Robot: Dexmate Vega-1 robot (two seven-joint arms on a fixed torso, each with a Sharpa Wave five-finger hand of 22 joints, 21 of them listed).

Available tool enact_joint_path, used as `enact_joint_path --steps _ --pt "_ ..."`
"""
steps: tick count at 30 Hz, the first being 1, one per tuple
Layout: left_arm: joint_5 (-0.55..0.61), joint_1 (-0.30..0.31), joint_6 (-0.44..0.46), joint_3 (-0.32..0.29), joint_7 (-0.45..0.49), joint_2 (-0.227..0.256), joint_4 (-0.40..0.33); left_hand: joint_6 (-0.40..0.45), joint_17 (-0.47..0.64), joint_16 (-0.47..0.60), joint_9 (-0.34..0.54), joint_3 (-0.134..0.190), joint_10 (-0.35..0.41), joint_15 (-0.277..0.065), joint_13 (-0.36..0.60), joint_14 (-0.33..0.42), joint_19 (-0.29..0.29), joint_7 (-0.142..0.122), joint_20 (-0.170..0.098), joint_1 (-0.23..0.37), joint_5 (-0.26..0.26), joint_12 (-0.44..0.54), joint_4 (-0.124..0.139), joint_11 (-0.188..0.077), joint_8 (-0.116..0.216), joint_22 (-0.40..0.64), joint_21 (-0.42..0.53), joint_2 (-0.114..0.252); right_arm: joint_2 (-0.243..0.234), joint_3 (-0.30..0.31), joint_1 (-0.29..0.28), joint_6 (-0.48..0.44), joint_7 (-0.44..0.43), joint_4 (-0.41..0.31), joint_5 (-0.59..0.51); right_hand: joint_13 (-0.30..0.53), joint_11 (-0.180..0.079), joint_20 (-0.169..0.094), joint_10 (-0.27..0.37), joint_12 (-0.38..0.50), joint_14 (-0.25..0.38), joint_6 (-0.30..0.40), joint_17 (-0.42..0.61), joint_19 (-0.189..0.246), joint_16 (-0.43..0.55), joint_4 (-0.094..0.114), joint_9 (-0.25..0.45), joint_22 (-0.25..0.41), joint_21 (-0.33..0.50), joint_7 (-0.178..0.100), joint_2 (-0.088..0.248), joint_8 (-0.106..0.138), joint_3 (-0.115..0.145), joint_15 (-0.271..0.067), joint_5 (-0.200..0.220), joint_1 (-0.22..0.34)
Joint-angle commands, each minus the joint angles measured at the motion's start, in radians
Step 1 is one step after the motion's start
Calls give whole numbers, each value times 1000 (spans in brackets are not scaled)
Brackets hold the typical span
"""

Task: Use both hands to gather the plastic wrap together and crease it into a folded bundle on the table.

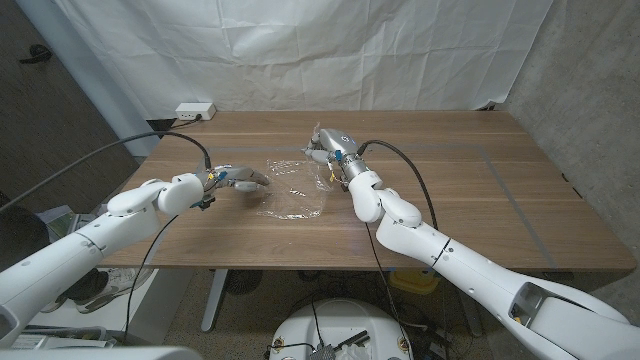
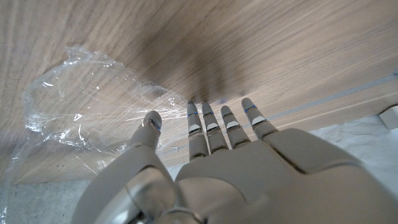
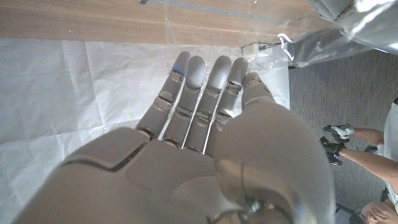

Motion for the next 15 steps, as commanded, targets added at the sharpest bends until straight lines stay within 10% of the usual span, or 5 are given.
enact_joint_path --steps 1,15 --pt "9 -14 -2 10 -9 -10 16 5 6 4 1 3 6 -35 4 7 3 11 6 -5 6 -7 4 -5 6 3 -1 -5 38 -37 42 40 20 37 12 -1 5 -4 2 6 10 4 3 -5 5 1 0 1 8 3 2 6 -1 -112 -3 9" --pt "7 -9 19 6 -20 -12 8 -9 8 13 1 1 -11 -36 4 33 1 29 10 -19 6 -17 10 -2 4 3 -3 -6 130 -79 114 50 -12 185 7 -6 4 -6 3 14 13 1 4 -4 3 2 -2 0 28 4 3 9 -6 -114 -3 17"
